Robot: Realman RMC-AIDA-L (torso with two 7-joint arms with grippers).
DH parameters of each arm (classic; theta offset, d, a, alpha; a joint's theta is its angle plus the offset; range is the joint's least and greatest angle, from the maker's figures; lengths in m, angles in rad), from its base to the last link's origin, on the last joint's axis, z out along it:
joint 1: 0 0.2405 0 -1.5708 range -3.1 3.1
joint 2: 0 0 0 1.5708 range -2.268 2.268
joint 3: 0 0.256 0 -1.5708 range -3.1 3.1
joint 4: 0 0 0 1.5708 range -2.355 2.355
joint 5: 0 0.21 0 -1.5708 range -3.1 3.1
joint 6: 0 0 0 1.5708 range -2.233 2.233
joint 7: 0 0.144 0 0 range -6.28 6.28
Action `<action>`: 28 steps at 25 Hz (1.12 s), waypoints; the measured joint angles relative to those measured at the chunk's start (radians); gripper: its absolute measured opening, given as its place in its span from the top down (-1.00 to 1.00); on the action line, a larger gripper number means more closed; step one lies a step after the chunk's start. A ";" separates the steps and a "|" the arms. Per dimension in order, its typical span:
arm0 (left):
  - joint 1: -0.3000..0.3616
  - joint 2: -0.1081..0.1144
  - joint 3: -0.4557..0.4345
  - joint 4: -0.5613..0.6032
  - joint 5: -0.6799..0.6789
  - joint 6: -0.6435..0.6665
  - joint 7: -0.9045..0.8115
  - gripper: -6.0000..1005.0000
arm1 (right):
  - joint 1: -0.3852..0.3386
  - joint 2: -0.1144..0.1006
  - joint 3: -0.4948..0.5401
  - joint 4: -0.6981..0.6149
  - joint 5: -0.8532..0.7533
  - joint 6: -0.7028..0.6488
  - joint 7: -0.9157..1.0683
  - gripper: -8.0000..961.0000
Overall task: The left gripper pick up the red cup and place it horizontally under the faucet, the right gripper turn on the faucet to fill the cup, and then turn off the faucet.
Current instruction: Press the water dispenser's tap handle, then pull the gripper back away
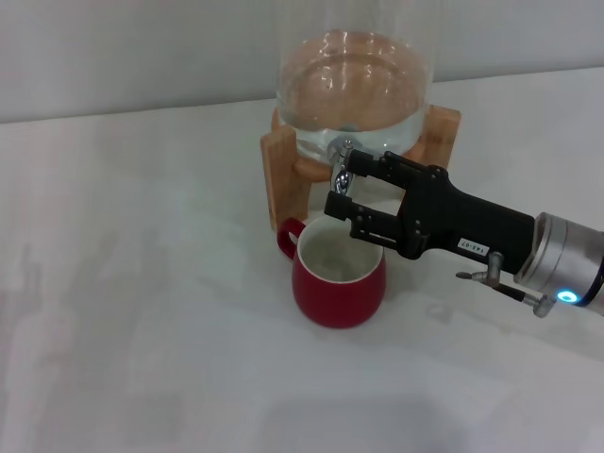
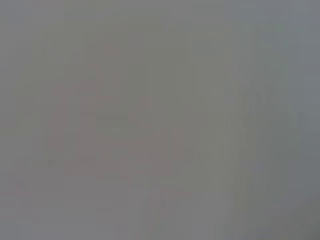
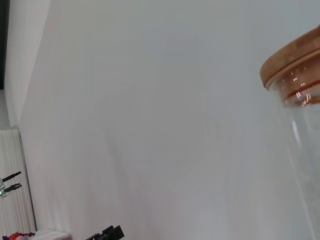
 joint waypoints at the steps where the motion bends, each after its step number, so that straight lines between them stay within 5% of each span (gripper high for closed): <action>1: 0.000 0.000 0.000 0.000 0.000 0.000 0.000 0.03 | 0.000 0.000 0.000 0.000 0.000 0.003 -0.001 -0.57; 28: 0.000 0.000 0.009 0.001 0.000 0.000 0.000 0.03 | -0.043 -0.006 0.058 -0.041 -0.001 -0.004 -0.029 -0.57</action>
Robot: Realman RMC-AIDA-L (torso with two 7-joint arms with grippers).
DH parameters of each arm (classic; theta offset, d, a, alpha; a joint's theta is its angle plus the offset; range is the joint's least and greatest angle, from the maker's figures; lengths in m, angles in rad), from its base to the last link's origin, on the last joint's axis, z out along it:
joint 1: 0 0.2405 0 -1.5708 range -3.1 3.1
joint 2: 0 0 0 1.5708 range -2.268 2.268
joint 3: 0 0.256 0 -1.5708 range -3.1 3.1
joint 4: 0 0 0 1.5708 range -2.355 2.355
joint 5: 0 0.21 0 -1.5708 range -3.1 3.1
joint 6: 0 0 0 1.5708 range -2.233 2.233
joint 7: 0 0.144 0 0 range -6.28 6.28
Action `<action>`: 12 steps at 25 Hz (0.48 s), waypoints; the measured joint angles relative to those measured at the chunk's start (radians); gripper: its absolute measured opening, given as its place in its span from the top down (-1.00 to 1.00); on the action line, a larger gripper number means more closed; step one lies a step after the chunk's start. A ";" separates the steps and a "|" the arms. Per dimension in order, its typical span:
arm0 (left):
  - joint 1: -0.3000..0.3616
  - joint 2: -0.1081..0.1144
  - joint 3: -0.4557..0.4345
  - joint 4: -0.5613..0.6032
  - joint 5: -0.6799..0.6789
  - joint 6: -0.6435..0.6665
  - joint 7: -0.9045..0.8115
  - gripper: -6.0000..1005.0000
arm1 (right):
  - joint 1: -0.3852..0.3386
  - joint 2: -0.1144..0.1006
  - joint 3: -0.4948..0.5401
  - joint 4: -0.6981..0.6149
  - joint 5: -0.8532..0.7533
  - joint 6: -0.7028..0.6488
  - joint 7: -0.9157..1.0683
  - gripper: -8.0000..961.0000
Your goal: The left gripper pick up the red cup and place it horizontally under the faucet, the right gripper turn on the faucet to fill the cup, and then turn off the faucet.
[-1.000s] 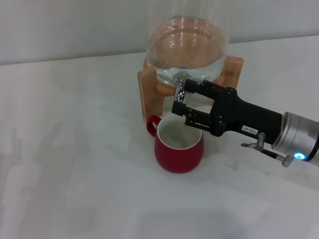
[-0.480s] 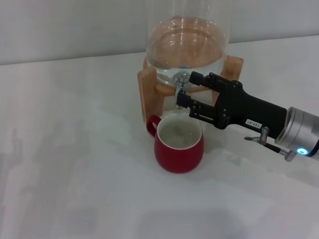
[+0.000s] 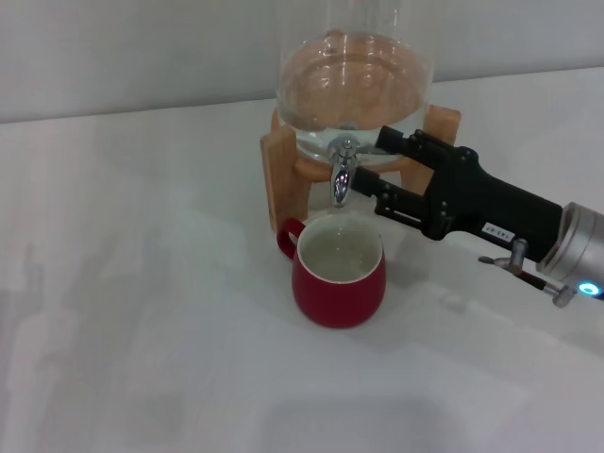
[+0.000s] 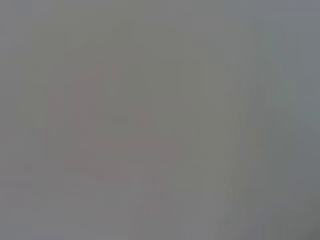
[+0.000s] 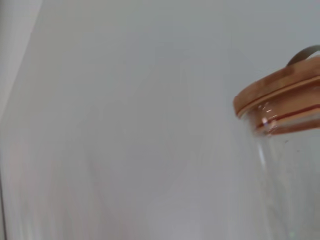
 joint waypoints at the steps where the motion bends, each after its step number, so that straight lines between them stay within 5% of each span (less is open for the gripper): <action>1: 0.000 0.000 0.000 0.000 0.000 0.000 0.000 0.03 | -0.011 -0.001 0.012 -0.007 -0.003 0.001 0.000 -0.57; 12: 0.002 0.000 0.000 -0.001 0.000 0.000 0.000 0.03 | -0.031 -0.015 0.059 -0.017 -0.003 -0.037 0.004 -0.57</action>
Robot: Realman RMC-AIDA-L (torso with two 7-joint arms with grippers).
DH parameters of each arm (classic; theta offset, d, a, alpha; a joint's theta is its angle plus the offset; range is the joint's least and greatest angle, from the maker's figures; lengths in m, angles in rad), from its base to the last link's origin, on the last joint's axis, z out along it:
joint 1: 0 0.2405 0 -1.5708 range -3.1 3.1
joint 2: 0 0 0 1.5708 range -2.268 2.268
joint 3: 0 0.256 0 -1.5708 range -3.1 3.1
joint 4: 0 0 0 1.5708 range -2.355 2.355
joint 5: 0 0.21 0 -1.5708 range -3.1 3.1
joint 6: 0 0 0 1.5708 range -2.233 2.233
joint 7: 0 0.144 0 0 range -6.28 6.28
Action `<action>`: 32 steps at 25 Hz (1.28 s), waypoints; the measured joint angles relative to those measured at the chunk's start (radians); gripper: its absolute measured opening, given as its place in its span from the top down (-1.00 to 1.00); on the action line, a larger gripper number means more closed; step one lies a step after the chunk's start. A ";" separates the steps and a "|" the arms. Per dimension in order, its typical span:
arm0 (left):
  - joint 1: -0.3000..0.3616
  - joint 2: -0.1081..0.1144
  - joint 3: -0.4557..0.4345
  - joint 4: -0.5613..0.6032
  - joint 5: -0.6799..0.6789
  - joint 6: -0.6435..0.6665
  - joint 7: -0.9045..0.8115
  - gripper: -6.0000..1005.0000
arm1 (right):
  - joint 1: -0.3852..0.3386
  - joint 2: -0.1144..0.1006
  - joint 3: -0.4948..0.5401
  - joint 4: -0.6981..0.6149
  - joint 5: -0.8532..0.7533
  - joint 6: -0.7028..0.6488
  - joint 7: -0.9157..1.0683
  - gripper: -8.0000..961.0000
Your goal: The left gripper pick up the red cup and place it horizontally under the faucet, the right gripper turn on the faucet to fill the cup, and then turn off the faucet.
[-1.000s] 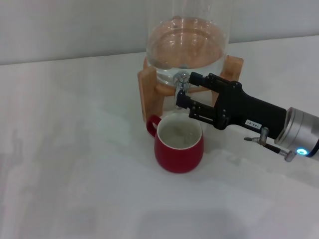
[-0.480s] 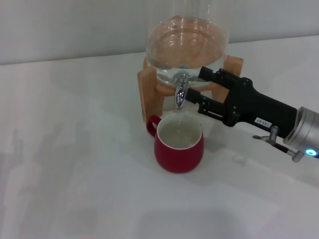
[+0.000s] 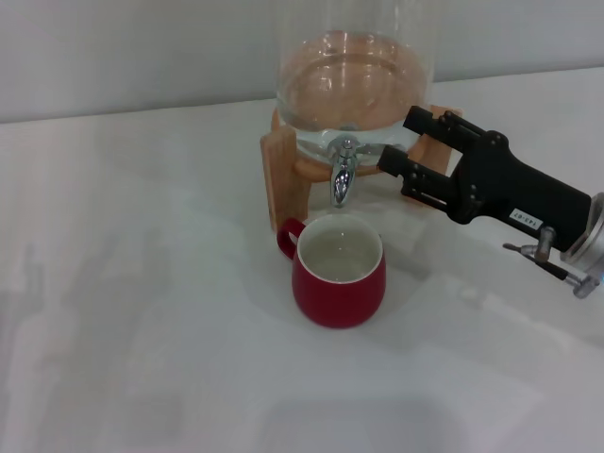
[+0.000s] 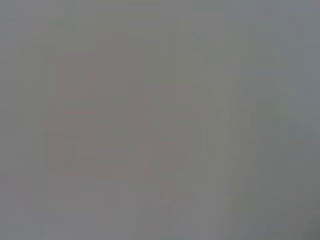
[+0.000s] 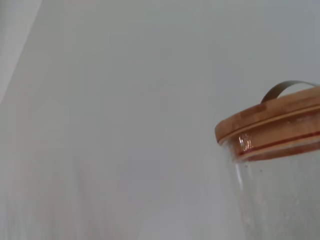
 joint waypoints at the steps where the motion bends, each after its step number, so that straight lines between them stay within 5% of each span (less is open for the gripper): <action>1: 0.001 0.000 0.000 0.000 0.000 0.000 0.000 0.03 | -0.001 -0.002 0.000 -0.002 0.001 0.000 0.000 -0.57; 23: 0.002 0.002 -0.011 0.011 -0.049 0.008 0.035 0.03 | 0.001 -0.010 0.266 -0.006 -0.003 0.081 -0.023 -0.57; 32: -0.002 0.003 -0.011 0.012 -0.156 0.008 0.043 0.03 | 0.000 0.021 0.401 -0.021 0.003 0.175 -0.094 -0.57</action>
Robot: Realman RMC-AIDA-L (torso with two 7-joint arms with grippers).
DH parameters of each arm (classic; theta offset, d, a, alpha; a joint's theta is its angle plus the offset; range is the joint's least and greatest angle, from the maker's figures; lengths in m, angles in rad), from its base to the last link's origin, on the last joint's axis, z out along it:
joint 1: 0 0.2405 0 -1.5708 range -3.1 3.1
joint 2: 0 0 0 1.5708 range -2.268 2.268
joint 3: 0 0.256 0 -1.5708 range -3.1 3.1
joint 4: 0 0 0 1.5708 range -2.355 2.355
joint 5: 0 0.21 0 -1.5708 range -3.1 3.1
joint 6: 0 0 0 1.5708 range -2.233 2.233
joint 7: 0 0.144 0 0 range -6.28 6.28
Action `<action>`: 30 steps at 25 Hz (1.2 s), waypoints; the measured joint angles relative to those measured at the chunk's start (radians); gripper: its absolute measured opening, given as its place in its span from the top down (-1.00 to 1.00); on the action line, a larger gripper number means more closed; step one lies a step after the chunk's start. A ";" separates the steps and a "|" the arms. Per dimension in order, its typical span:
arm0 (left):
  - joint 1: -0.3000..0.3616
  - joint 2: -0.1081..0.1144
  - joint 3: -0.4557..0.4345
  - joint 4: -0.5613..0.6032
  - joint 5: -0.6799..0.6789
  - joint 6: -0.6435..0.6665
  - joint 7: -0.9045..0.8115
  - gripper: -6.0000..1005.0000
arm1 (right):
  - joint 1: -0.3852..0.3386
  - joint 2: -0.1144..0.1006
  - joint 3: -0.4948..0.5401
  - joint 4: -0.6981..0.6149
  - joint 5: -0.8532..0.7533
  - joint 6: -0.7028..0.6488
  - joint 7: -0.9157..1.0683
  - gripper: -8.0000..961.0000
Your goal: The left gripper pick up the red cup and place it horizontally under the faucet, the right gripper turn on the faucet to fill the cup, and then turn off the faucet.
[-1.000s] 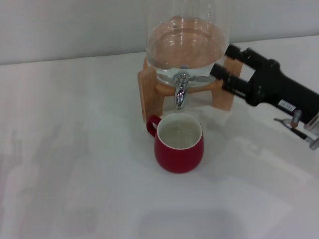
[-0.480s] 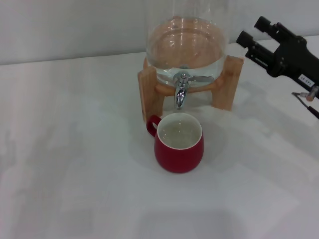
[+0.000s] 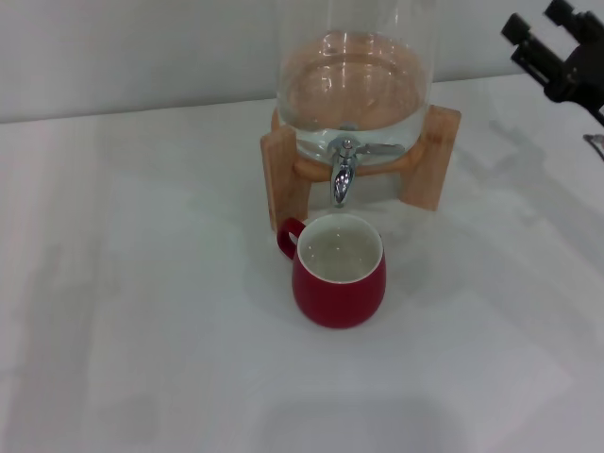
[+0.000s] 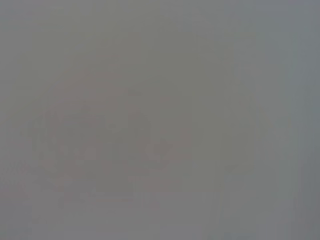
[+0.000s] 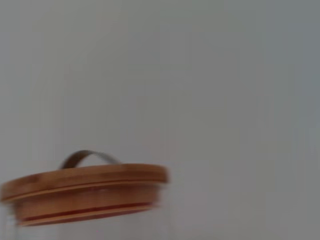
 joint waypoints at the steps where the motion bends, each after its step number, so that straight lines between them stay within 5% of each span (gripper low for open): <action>1: -0.001 0.000 0.000 0.001 -0.009 0.000 0.000 0.03 | -0.001 0.004 0.018 -0.003 0.001 0.010 -0.015 -0.57; 12: -0.015 0.004 -0.025 0.013 -0.076 -0.006 0.000 0.03 | -0.002 0.006 0.166 0.001 0.008 0.059 -0.100 -0.57; 30: -0.016 0.000 -0.017 0.005 -0.218 -0.007 -0.015 0.03 | -0.010 0.009 0.176 0.100 0.195 -0.004 -0.288 -0.57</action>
